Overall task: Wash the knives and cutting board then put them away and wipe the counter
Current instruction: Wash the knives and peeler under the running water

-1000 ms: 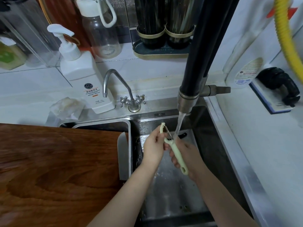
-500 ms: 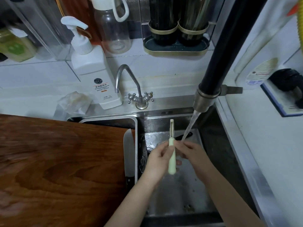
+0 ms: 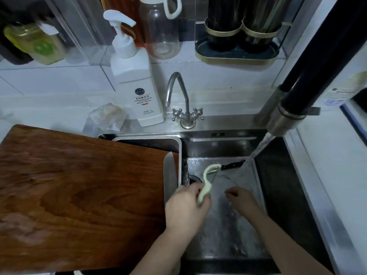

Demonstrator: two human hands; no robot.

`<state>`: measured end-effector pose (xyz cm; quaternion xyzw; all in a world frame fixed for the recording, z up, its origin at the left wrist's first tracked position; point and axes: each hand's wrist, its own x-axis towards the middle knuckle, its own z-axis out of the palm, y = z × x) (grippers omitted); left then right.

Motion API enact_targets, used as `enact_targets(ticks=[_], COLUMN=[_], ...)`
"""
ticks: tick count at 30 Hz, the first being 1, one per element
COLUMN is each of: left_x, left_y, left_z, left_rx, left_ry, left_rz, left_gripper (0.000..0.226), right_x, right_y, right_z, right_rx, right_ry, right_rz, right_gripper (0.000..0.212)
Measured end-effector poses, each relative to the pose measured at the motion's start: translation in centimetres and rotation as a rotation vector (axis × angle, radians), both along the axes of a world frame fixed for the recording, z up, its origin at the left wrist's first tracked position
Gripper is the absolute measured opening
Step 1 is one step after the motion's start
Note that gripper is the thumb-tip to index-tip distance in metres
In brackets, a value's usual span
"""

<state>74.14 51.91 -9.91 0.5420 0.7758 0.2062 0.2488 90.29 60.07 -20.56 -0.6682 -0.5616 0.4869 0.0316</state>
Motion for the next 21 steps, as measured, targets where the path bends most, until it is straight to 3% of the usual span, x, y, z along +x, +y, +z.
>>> enact_targets(ticks=[2, 4, 7, 9, 11, 12, 14, 16, 20, 21], left_x=[-1.4, -3.3, -5.8, -6.6, -7.2, -7.3, -7.5, -7.4, -7.2, -7.2], left_y=[-0.6, -1.1, -2.0, -2.6, -2.9, -2.9, -2.9, -2.9, -2.8, -2.7], left_z=[0.5, 0.0, -1.3, -2.2, -3.2, -3.6, -4.4, -4.8, -4.9, -4.9], left_rx=[0.126, 0.125, 0.050, 0.022, -0.018, -0.036, -0.077, -0.104, -0.129, -0.137], left_ry=[0.013, 0.008, 0.013, 0.077, 0.120, 0.125, 0.127, 0.144, 0.160, 0.161], left_rz=[0.104, 0.200, 0.278, 0.290, 0.293, 0.299, 0.300, 0.279, 0.261, 0.258], left_gripper=[0.029, 0.030, 0.031, 0.033, 0.035, 0.036, 0.037, 0.039, 0.041, 0.041], right_x=[-1.0, -1.5, -0.3, -2.0, -3.8, -4.0, -3.7, -4.1, -3.5, -3.1], right_y=[1.1, 2.9, 5.9, 6.8, 6.8, 6.8, 6.9, 6.2, 4.2, 3.8], right_z=[0.3, -1.4, -7.1, -5.3, -2.7, -3.3, -4.2, -4.8, -5.4, -6.1], right_rx=[0.030, 0.056, 0.087, 0.270, 0.314, 0.499, 0.406, 0.341, 0.404, 0.369], right_ry=[-0.067, -0.109, -0.270, -0.432, -0.598, -0.634, -0.779, -0.714, -0.690, -0.651], right_rz=[0.080, 0.109, 0.340, 0.544, 0.653, 0.599, 0.701, 0.680, 0.563, 0.539], right_gripper=[0.018, 0.017, 0.067, 0.074, 0.082, 0.076, 0.059, 0.047, 0.015, 0.016])
